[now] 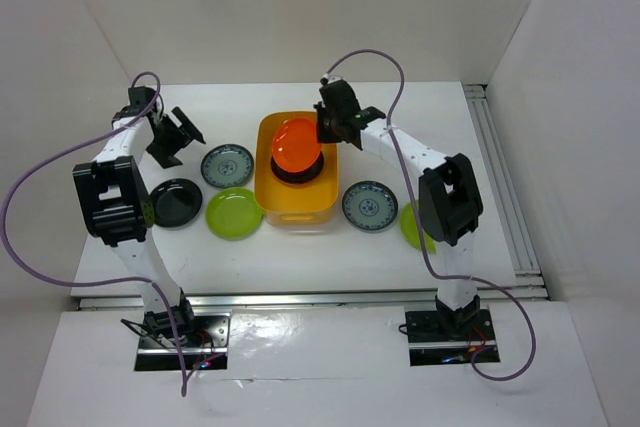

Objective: Place the plates into the plastic bin on the countertop

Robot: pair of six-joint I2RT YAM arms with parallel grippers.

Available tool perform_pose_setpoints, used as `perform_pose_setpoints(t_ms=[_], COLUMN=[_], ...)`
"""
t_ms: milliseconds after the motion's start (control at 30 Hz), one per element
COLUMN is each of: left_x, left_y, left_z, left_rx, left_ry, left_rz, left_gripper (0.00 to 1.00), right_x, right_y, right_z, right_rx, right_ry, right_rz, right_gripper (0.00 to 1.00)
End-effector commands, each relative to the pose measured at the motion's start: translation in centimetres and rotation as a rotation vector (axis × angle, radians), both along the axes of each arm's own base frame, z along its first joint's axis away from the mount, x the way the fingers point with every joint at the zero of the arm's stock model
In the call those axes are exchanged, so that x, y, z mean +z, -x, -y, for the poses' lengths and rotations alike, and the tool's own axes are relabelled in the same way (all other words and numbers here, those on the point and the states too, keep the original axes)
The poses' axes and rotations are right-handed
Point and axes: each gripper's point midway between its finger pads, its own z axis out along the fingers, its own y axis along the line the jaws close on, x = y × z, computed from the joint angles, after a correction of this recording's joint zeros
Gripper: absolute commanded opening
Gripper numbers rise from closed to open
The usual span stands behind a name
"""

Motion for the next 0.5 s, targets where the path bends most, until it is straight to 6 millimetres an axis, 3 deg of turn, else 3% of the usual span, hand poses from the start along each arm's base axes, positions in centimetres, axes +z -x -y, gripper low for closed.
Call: perform_pose_setpoints(t_ms=[0, 33, 233, 300, 333, 400, 467], left_x=[0.5, 0.1, -0.3, -0.8, -1.1, -1.4, -1.8], left_y=[-1.1, -0.8, -0.7, -0.7, -0.4, -0.4, -0.3], left_z=[0.1, 0.1, 0.7, 1.2, 1.3, 1.3, 1.1], left_rx=[-0.034, -0.034, -0.058, -0.071, -0.071, -0.071, -0.064], left_ry=[-0.002, 0.001, 0.021, 0.032, 0.035, 0.035, 0.024], left_rz=[0.046, 0.036, 0.042, 0.034, 0.023, 0.023, 0.02], left_gripper=[1.0, 1.0, 1.0, 1.0, 1.0, 0.99, 0.97], right_x=[0.7, 1.3, 0.1, 0.5, 0.5, 0.5, 1.4], right_y=[-0.9, -1.2, -1.5, -1.3, -1.3, -0.9, -0.8], right_z=[-0.8, -0.9, -1.6, -2.3, -2.3, -2.9, -3.2], right_rx=[0.0, -0.001, 0.002, 0.019, 0.019, 0.035, 0.052], right_ry=[0.024, 0.016, 0.033, 0.022, 0.022, 0.017, -0.005], right_rz=[0.028, 0.039, 0.024, 0.028, 0.028, 0.026, 0.034], right_gripper=[0.0, 0.0, 0.03, 0.21, 0.25, 0.49, 0.61])
